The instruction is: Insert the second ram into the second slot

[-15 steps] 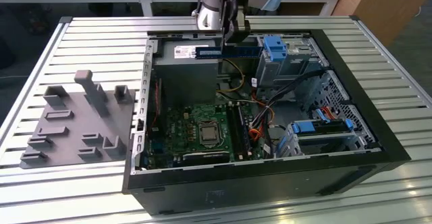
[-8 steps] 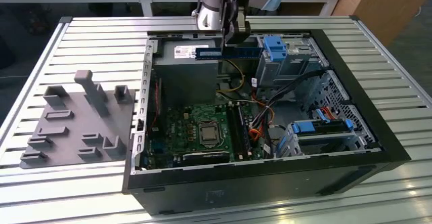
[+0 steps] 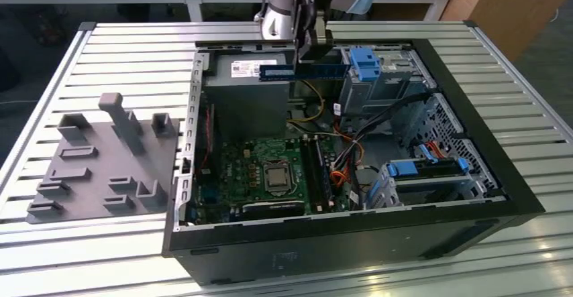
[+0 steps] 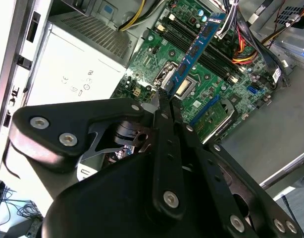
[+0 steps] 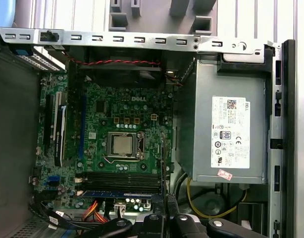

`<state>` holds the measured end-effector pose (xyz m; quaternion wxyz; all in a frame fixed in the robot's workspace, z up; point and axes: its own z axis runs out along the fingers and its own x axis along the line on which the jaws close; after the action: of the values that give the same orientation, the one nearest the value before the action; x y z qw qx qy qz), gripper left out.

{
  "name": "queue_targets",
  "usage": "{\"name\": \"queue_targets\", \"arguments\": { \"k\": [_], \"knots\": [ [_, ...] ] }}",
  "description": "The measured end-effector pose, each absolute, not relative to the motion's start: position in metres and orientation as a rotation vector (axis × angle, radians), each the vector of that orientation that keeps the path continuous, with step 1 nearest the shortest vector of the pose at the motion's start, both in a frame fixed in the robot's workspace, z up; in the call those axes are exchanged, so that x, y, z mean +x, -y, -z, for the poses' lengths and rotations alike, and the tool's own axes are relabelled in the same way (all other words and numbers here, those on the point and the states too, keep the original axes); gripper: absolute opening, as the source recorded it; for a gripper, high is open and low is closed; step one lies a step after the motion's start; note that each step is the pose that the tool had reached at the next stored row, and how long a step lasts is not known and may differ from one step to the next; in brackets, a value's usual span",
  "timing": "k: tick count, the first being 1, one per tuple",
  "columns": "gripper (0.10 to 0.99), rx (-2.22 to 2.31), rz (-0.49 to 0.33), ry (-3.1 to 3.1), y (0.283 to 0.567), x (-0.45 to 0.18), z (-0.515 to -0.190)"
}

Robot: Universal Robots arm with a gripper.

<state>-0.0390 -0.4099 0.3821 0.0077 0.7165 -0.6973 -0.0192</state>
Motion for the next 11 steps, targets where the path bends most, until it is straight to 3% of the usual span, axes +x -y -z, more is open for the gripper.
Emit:
{"name": "queue_targets", "arguments": {
  "k": [11],
  "knots": [
    [0.137, 2.24, 0.06, 2.18, 0.4133, -0.039, -0.3821]
  ]
}}
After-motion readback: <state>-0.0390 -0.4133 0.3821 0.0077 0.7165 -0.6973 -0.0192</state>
